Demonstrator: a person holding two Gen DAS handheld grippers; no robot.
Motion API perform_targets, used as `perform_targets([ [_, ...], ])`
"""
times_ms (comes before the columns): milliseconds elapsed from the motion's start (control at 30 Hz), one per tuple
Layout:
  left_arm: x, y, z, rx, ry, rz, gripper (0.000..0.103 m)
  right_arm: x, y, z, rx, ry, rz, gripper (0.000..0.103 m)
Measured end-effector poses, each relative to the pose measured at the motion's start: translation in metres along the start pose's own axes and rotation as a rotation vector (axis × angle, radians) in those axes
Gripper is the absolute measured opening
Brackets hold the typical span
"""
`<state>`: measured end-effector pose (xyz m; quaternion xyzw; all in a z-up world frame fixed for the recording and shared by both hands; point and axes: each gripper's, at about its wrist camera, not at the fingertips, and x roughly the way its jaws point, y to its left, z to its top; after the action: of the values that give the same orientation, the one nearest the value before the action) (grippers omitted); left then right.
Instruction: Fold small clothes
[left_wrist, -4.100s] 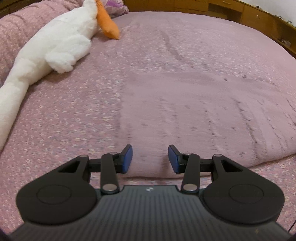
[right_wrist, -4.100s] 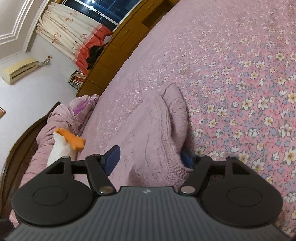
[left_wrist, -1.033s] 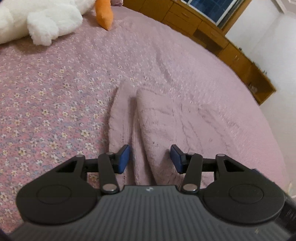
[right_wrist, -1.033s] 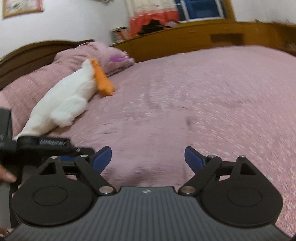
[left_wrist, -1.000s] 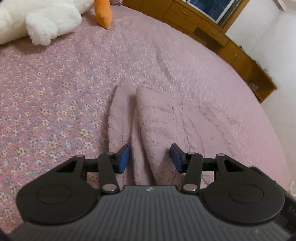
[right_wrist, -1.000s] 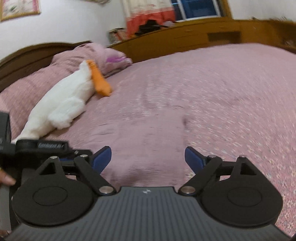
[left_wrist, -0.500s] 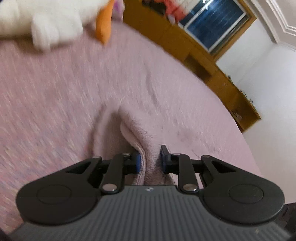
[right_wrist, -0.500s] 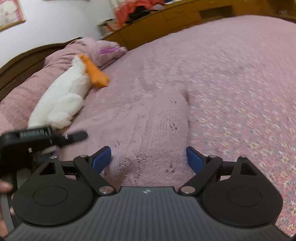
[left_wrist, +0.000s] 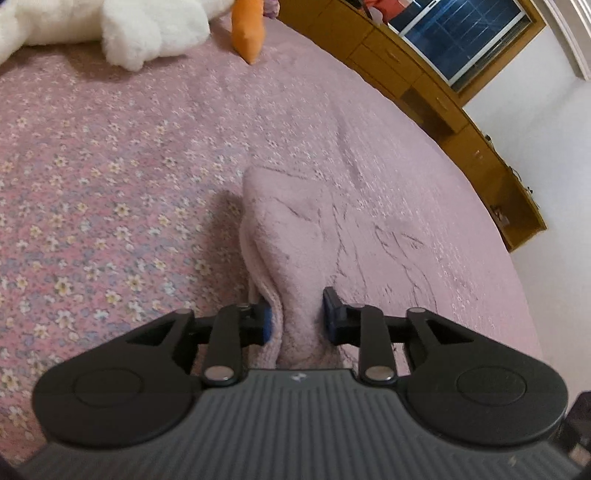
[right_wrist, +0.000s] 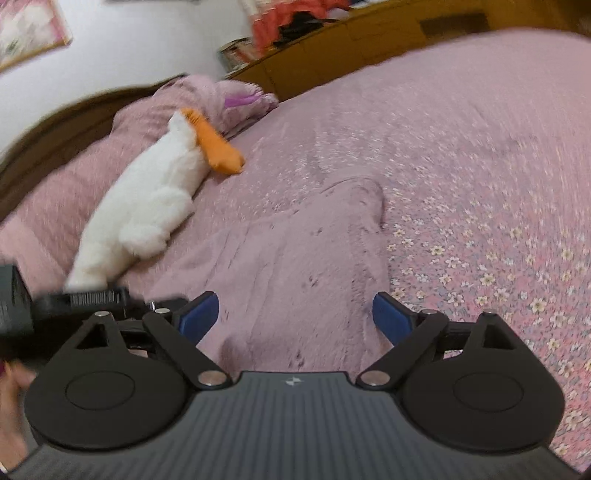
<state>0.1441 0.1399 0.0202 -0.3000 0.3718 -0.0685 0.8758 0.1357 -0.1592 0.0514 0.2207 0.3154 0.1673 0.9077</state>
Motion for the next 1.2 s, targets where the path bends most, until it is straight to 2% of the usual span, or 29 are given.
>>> perform_targets([
  [33,0.003,0.0,-0.003,-0.007,0.016,-0.009,0.041,0.002,-0.006,0.004,0.041,0.003,0.006,0.095],
  [67,0.006,-0.001,-0.004,-0.012,0.033,-0.017,0.051,0.006,-0.011,0.007,0.069,0.01,0.008,0.096],
  [100,0.007,-0.002,-0.004,-0.011,0.041,-0.013,0.057,0.011,-0.015,0.009,0.092,0.025,0.002,0.097],
  [167,0.011,-0.006,-0.007,0.015,0.047,0.016,0.059,0.023,-0.023,0.012,0.131,0.077,-0.005,0.098],
  [267,0.014,-0.009,-0.009,0.048,0.048,0.032,0.065,0.042,-0.033,0.01,0.179,0.18,0.049,0.099],
  [400,0.014,-0.01,-0.012,0.06,0.059,0.055,0.067,0.05,-0.026,0.005,0.123,0.173,0.068,0.103],
  [533,0.003,-0.004,-0.019,0.027,0.049,0.104,0.071,0.053,-0.028,0.003,0.136,0.161,0.095,0.103],
  [633,0.006,0.006,-0.019,-0.028,0.069,0.055,0.068,0.054,-0.031,0.001,0.135,0.157,0.116,0.103],
  [733,0.017,0.022,-0.02,-0.165,0.135,-0.11,0.067,0.054,-0.032,-0.002,0.156,0.136,0.123,0.103],
  [767,0.02,0.025,-0.022,-0.187,0.138,-0.136,0.067,0.055,-0.032,-0.003,0.162,0.128,0.12,0.103],
  [833,0.022,0.026,-0.022,-0.186,0.134,-0.144,0.064,0.056,-0.03,-0.003,0.167,0.118,0.112,0.103],
  [867,0.022,0.026,-0.022,-0.186,0.131,-0.143,0.059,0.058,-0.028,-0.003,0.164,0.118,0.112,0.103],
  [933,0.024,0.028,-0.022,-0.209,0.129,-0.145,0.053,0.06,-0.026,-0.002,0.165,0.123,0.11,0.094],
  [967,0.023,0.029,-0.022,-0.223,0.128,-0.15,0.049,0.06,-0.025,-0.001,0.179,0.123,0.088,0.077],
  [1000,0.021,0.029,-0.023,-0.232,0.129,-0.159,0.047,0.059,-0.026,0.001,0.206,0.126,0.064,0.068],
  [1100,0.013,0.028,-0.025,-0.225,0.131,-0.195,0.043,0.049,-0.034,0.006,0.312,0.13,0.105,0.056],
  [1200,-0.003,0.015,-0.034,-0.181,0.129,-0.236,0.042,0.03,-0.035,0.012,0.343,0.118,0.133,0.054],
])
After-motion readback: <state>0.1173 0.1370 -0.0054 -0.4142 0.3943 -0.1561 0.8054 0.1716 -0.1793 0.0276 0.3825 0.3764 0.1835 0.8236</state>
